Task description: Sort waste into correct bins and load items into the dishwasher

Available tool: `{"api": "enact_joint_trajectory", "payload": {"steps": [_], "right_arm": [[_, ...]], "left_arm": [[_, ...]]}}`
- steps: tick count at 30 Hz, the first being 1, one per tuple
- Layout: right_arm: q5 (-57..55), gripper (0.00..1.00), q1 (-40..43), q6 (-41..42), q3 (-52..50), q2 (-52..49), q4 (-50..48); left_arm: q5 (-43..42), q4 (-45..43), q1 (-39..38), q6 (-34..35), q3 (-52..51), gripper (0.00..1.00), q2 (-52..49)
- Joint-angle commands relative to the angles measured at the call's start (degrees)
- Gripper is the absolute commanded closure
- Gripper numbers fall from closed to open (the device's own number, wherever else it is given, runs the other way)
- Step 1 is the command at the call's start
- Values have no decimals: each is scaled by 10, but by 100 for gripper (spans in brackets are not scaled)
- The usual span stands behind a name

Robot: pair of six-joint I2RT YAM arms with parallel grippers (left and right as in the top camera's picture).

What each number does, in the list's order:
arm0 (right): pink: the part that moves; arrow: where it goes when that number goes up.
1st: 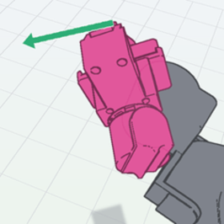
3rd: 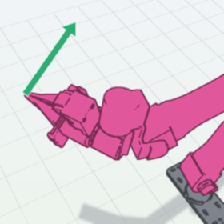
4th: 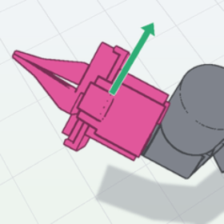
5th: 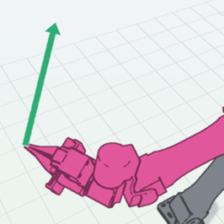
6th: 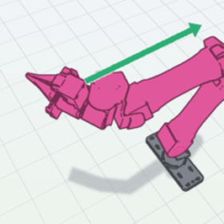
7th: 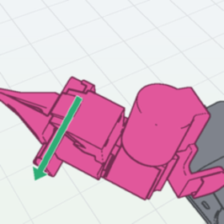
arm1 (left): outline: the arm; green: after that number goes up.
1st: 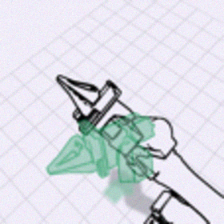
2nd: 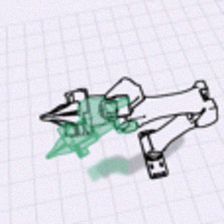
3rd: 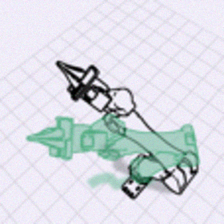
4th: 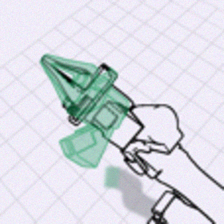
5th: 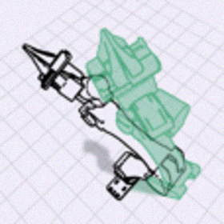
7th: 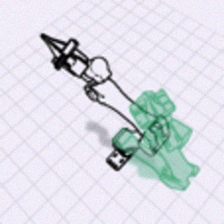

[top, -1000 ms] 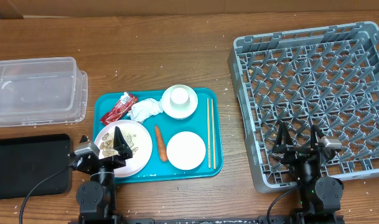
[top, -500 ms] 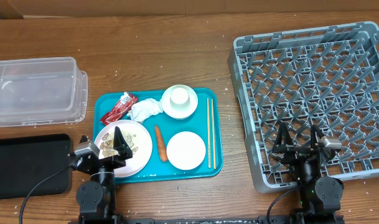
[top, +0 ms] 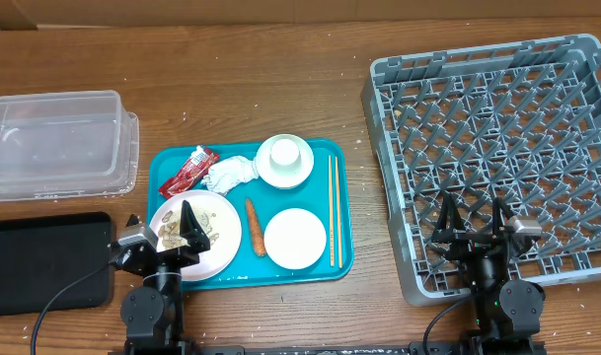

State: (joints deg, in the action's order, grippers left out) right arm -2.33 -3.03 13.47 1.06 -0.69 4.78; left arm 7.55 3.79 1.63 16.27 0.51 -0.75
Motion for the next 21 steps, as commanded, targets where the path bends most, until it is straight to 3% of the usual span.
{"api": "enact_joint_trajectory", "payload": {"steps": [1,8,10,13,16,21], "right_arm": [[1,0,2,0,-6,5,-2],[1,0,2,0,-6,5,-2],[1,0,2,0,-6,5,-2],[1,0,2,0,-6,5,-2],[1,0,2,0,-6,5,-2],[1,0,2,0,-6,5,-2]], "left_arm": [[5,-1,3,-11,-2,0,5],[8,-1,3,-11,-2,0,5],[-31,-24,2,38,-2,0,5],[-172,-58,2,184,-2,0,5],[-222,-119,2,311,-2,0,5],[-218,-254,3,295,17,0,5]]}}
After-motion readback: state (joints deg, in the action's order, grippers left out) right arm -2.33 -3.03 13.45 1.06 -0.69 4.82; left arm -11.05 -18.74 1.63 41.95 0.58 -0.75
